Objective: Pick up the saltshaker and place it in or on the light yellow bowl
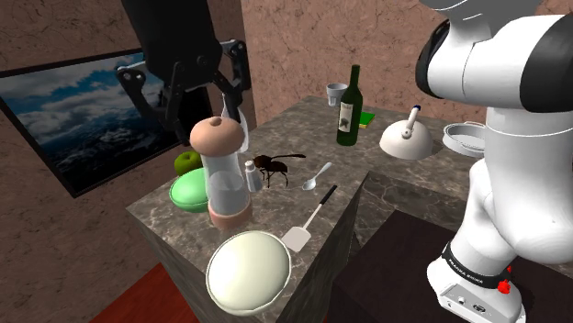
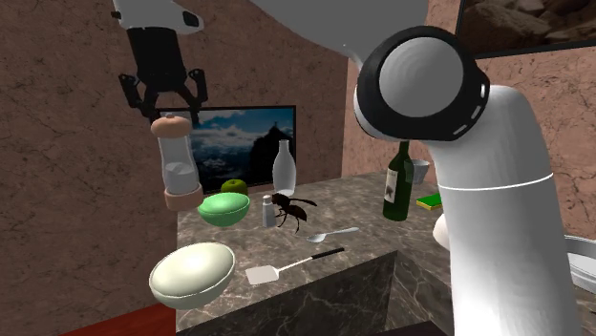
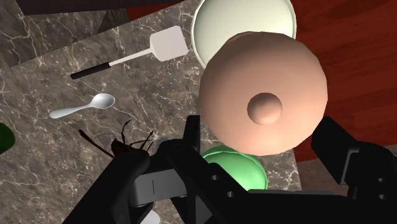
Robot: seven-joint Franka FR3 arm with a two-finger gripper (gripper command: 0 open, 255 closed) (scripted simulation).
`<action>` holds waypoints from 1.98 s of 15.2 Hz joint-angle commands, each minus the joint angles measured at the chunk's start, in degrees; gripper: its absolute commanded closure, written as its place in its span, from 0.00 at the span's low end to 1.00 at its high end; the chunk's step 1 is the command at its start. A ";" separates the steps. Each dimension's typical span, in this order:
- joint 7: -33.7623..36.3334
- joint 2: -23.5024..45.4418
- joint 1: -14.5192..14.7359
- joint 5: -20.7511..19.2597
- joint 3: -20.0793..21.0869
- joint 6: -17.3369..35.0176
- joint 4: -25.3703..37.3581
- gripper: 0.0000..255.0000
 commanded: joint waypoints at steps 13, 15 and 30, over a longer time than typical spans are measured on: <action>-0.88 -10.00 -6.83 6.52 -0.39 16.54 -25.27 1.00; -0.98 -10.78 -7.23 6.97 -0.50 18.42 -27.79 1.00; -1.20 -12.98 -8.27 8.18 -0.86 25.60 -36.79 1.00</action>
